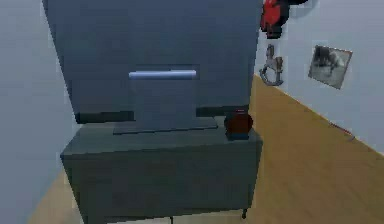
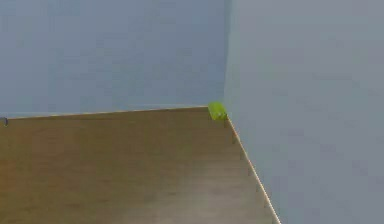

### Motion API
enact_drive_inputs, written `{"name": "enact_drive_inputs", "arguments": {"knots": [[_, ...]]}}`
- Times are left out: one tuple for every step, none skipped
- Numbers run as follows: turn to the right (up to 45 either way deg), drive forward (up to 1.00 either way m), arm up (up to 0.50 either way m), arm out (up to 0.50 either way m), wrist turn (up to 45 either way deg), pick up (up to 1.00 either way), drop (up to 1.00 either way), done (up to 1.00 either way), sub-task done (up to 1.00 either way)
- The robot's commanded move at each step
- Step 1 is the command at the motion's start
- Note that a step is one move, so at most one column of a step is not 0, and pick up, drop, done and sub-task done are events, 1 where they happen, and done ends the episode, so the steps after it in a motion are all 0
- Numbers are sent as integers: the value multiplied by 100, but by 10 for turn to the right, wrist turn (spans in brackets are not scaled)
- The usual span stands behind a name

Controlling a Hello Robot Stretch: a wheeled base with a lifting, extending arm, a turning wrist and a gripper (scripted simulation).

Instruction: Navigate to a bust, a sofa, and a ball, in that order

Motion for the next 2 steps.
{"name": "enact_drive_inputs", "arguments": {"knots": [[450,0,0,0,0,0,0,0,0],[0,100,0,0,0,0,0,0,0]]}}
